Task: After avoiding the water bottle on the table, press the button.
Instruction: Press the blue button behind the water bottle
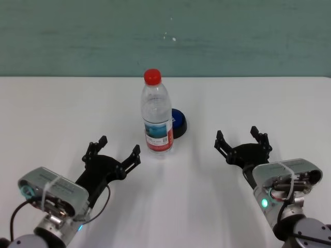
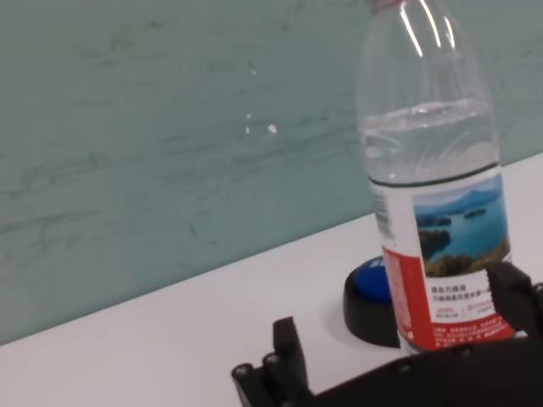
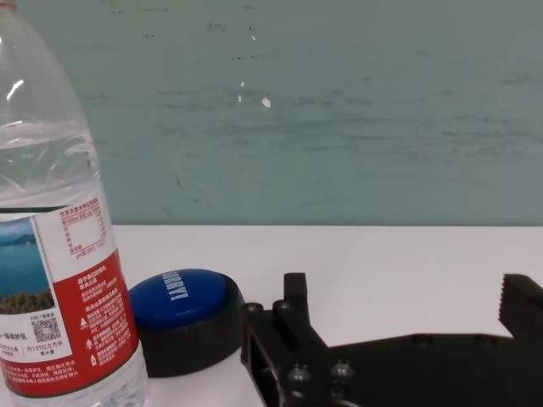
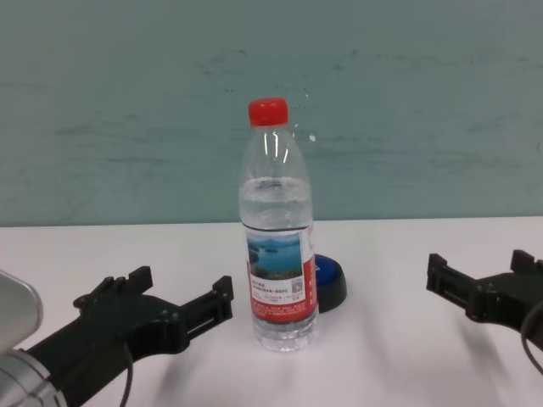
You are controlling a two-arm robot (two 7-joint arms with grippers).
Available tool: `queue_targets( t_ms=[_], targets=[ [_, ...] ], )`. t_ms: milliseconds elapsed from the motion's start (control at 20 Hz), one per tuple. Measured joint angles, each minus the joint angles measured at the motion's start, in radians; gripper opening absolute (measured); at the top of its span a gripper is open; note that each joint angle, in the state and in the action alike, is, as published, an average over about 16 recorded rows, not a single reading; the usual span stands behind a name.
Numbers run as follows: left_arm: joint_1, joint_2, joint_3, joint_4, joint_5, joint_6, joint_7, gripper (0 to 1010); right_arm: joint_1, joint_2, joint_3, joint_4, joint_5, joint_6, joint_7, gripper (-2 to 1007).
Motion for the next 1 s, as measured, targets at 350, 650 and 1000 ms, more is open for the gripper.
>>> queue_targets(
  t_ms=[350, 650, 1000],
  targets=[
    [-0.011, -0.002, 0.007, 0.005, 0.005, 0.001, -0.001, 1010, 0.0, 0.0, 0.0, 0.0, 0.0, 0.0, 0.0, 1004],
    [-0.018, -0.003, 0.013, 0.008, 0.007, 0.001, -0.003, 1010, 0.0, 0.0, 0.0, 0.0, 0.0, 0.0, 0.0, 1004],
    [-0.026, -0.004, 0.018, 0.011, 0.008, 0.0, -0.004, 1010, 0.0, 0.0, 0.0, 0.0, 0.0, 0.0, 0.0, 1004]
  ],
)
